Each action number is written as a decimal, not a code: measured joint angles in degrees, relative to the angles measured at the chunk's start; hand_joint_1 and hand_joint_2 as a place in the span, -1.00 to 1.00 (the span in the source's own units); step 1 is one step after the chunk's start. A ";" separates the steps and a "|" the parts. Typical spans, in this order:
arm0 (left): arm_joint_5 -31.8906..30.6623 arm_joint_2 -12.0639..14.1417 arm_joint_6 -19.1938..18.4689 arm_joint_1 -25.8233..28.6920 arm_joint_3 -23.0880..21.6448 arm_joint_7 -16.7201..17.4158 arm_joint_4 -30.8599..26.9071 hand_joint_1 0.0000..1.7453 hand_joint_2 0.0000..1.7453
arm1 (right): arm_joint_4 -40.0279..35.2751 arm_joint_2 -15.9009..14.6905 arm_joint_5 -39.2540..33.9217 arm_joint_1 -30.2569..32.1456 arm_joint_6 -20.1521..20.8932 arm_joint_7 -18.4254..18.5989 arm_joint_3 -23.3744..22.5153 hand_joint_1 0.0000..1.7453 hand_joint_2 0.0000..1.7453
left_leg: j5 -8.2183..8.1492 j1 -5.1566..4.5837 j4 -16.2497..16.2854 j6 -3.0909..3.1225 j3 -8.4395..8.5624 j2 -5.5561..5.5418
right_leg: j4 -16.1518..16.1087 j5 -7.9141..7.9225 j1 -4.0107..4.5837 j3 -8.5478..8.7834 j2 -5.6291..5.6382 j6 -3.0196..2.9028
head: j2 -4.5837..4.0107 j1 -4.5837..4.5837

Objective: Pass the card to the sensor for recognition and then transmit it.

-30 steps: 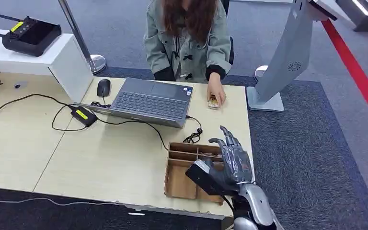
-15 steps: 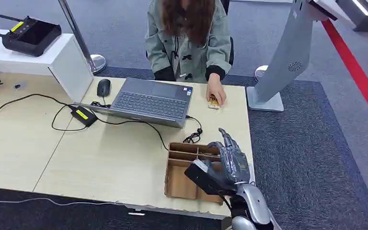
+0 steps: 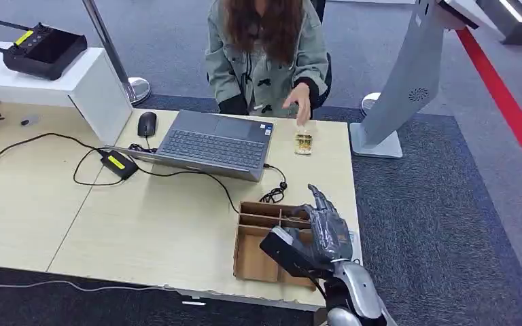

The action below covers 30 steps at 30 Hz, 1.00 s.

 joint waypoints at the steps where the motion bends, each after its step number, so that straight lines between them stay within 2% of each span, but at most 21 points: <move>1: 0.00 0.00 0.00 0.00 0.00 -0.02 0.00 -1.00 -1.00 | 0.00 0.00 -0.11 0.00 -0.02 0.02 0.00 0.12 1.00 | 0.00 0.00 0.00 0.00 0.00 0.00 | 0.00 0.00 0.00 0.00 0.00 0.00 | 0.00 0.02; 6: -0.02 0.00 0.00 0.00 0.00 -0.04 0.00 -1.00 -1.00 | 0.20 0.00 -0.39 0.00 -0.17 0.20 0.00 0.18 1.00 | 0.00 0.00 0.00 0.00 0.00 0.00 | 0.00 0.00 0.00 0.00 0.00 0.00 | 0.00 0.00; 13: -0.04 0.00 0.00 0.00 0.00 -0.04 0.00 -1.00 -1.00 | 0.66 0.00 -0.48 0.00 -0.39 0.20 0.00 0.16 1.00 | 0.00 0.00 0.00 0.00 0.00 0.00 | 0.00 0.00 0.00 0.00 0.00 0.00 | 0.00 0.00; 19: -0.04 0.00 0.02 0.00 0.00 -0.04 0.00 -1.00 -1.00 | 0.98 0.00 -0.48 -0.01 -0.44 0.17 0.02 0.04 1.00 | 0.00 0.00 0.00 0.00 0.00 0.00 | 0.00 0.00 0.00 0.00 0.00 0.00 | 0.00 0.00; 30: -0.04 -0.02 0.00 0.00 0.00 -0.07 0.00 -1.00 -1.00 | 1.11 0.02 -0.48 -0.11 -0.48 0.20 0.02 0.04 1.00 | 0.00 0.00 0.00 0.00 0.00 0.00 | 0.00 0.00 0.00 0.00 0.00 0.00 | 0.00 0.00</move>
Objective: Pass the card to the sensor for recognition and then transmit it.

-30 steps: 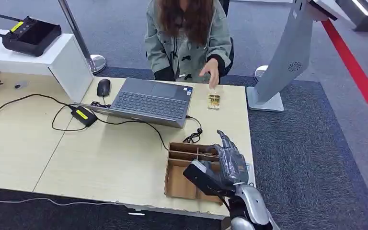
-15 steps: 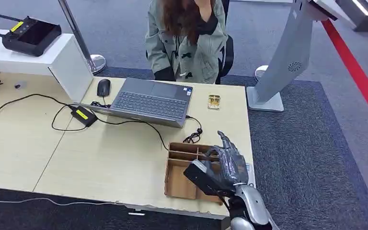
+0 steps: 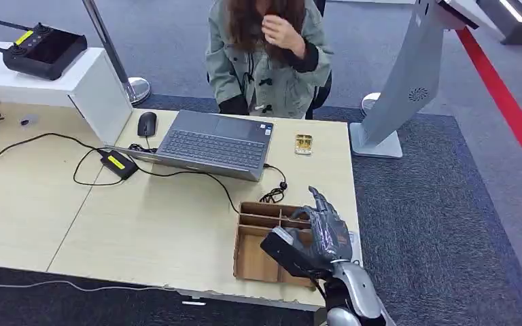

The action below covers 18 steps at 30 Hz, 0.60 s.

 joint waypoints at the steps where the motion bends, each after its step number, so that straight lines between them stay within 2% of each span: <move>1: 0.00 0.00 0.00 0.00 0.00 0.00 0.00 -1.00 -1.00 | 0.00 0.00 0.00 -0.04 0.00 0.00 0.00 0.04 1.00 | 0.00 0.00 0.00 0.00 0.00 0.00 | 0.00 0.00 0.00 0.00 0.00 0.00 | 0.00 0.00; 18: -0.13 0.00 -0.09 0.00 0.00 -0.28 0.00 -1.00 -1.00 | 1.03 0.44 0.00 -0.89 -0.17 0.31 -0.02 0.10 1.00 | 0.00 0.00 0.00 0.00 0.00 0.00 | 0.00 0.00 0.00 0.00 0.00 0.00 | 0.00 0.02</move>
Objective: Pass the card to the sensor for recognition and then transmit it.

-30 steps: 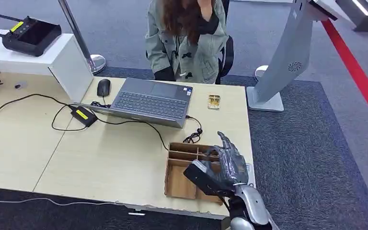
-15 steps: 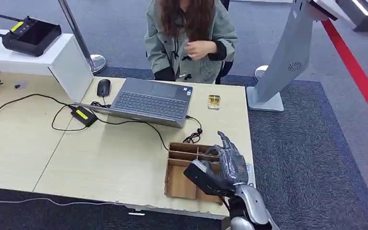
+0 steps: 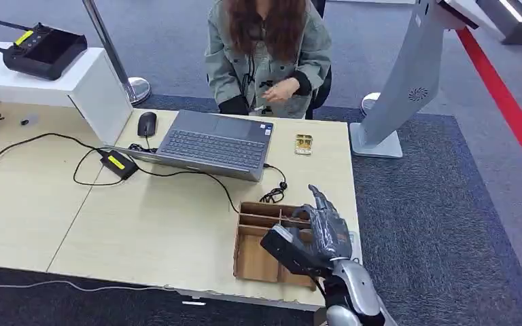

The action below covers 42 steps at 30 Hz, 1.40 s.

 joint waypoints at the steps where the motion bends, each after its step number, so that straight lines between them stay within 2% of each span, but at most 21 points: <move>1: -0.02 -0.02 -0.04 0.00 0.00 -0.07 0.00 -1.00 -1.00 | 0.09 0.04 0.00 -0.07 -0.04 0.00 0.00 0.08 1.00 | 0.00 0.00 0.00 0.00 0.00 0.00 | 0.00 0.00 0.00 0.00 0.00 0.00 | 0.00 -0.02; 9: -0.13 -0.11 -0.11 0.00 0.00 -0.20 0.00 -1.00 -1.00 | 1.38 0.57 0.00 -0.77 -0.13 0.00 0.00 0.10 1.00 | 0.00 0.00 0.00 0.00 0.00 0.00 | 0.00 0.00 0.00 0.00 0.00 0.00 | 0.00 -0.02; 17: -0.18 -0.11 -0.13 0.00 0.00 -0.31 0.00 -1.00 -1.00 | 3.10 1.03 0.00 -1.14 -0.28 0.00 0.00 0.22 1.00 | 0.00 0.00 0.00 0.00 0.00 0.00 | 0.00 0.00 0.00 0.00 0.00 0.00 | 0.00 -0.02; 20: -0.20 -0.11 -0.13 0.00 0.00 -0.31 0.00 -1.00 -1.00 | 3.63 1.16 0.00 -1.32 -0.31 0.00 0.00 0.28 1.00 | 0.00 0.00 0.00 0.00 0.00 0.00 | 0.00 0.00 0.00 0.00 0.00 0.00 | 0.00 -0.02; 21: -0.20 -0.11 -0.13 0.00 0.00 -0.33 0.00 -1.00 -1.00 | 3.76 1.18 0.00 -1.34 -0.31 0.00 0.00 0.40 1.00 | 0.00 0.00 0.00 0.00 0.00 0.00 | 0.00 0.00 0.00 0.00 0.00 0.00 | 0.00 0.00; 26: -0.22 -0.11 -0.13 0.01 0.00 -0.42 0.00 -1.00 -1.00 | 4.50 1.44 0.20 -1.70 -0.81 -0.02 0.00 0.54 1.00 | 0.00 0.00 0.00 0.00 0.00 0.00 | 0.00 0.00 0.00 0.00 0.00 0.00 | 0.00 0.00; 42: -0.24 -0.11 -0.09 0.00 0.00 -0.83 0.00 -1.00 -1.00 | 5.40 1.46 1.25 -2.03 -1.36 -0.07 -0.17 0.80 1.00 | 0.00 0.00 0.00 0.00 0.01 0.00 | 0.00 0.00 0.00 0.00 0.00 0.00 | 0.00 0.00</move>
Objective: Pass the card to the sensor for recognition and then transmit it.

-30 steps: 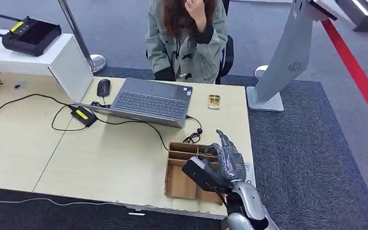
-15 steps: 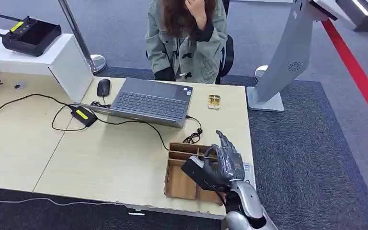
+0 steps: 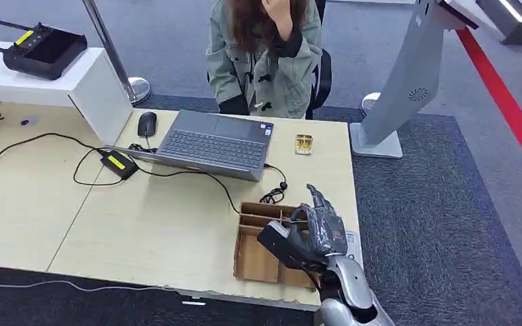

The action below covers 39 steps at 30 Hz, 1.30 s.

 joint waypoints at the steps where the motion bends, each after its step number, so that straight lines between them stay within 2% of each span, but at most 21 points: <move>1: 0.00 0.00 0.04 0.00 0.00 -0.02 0.00 -1.00 -1.00 | 0.09 0.00 0.02 0.00 -0.17 -0.11 0.00 0.82 1.00 | 0.00 0.00 0.00 0.00 0.00 0.00 | 0.00 0.00 0.00 0.00 0.00 0.00 | 0.00 0.00; 9: 0.22 0.00 0.55 0.00 0.02 -0.42 0.00 -1.00 -1.00 | -2.30 -0.09 -0.92 0.68 -0.90 -0.24 -0.98 0.84 1.00 | 0.00 0.00 0.00 0.00 0.00 0.01 | 0.00 0.00 0.00 -0.01 0.00 0.00 | 0.00 0.00; 17: 0.70 0.00 0.72 0.02 0.44 -0.44 0.00 -1.00 -1.00 | -15.18 -1.18 -1.97 2.27 2.23 1.97 -2.45 0.72 1.00 | 0.00 0.00 0.00 0.00 0.01 0.01 | 0.00 0.00 0.00 -0.02 0.00 0.00 | 0.00 0.00; 24: 1.73 0.02 0.83 0.02 0.98 -0.33 0.00 -1.00 -1.00 | -26.13 -2.54 -3.65 3.56 3.78 2.40 -2.80 0.62 1.00 | 0.00 -0.01 0.00 0.00 0.02 0.02 | 0.00 0.00 0.00 -0.01 0.01 0.00 | 0.00 -0.02; 26: 2.01 0.13 0.48 -0.01 1.38 0.59 0.00 -1.00 -1.00 | -28.83 -2.91 -4.44 3.79 4.29 2.40 -2.78 0.62 1.00 | 0.00 -0.01 0.00 0.00 0.02 0.02 | 0.00 0.00 0.00 -0.01 0.01 0.00 | 0.00 -0.02; 31: 2.43 1.14 -1.73 -0.13 2.03 4.81 0.00 -1.00 -1.00 | -33.11 -3.50 -6.25 3.67 4.48 1.44 -2.95 0.68 1.00 | 0.00 0.00 0.00 0.00 0.01 0.02 | 0.00 0.00 0.00 0.00 0.01 0.00 | 0.00 0.00; 34: 0.19 0.83 -0.30 -0.09 2.08 1.02 0.00 -1.00 -1.00 | -33.40 -3.54 -6.62 2.36 4.09 1.62 -3.78 0.78 1.00 | 0.01 0.00 0.00 0.00 0.00 0.01 | 0.00 0.01 0.00 0.00 0.01 -0.01 | 0.00 0.00; 39: -0.37 -0.57 0.31 -0.12 1.51 0.48 0.07 -1.00 -1.00 | -30.36 -3.48 -8.70 -4.29 2.43 3.10 -4.66 0.96 1.00 | 0.02 -0.01 0.00 0.00 0.01 0.10 | 0.00 0.06 -0.01 0.02 0.05 -0.04 | 0.00 -0.02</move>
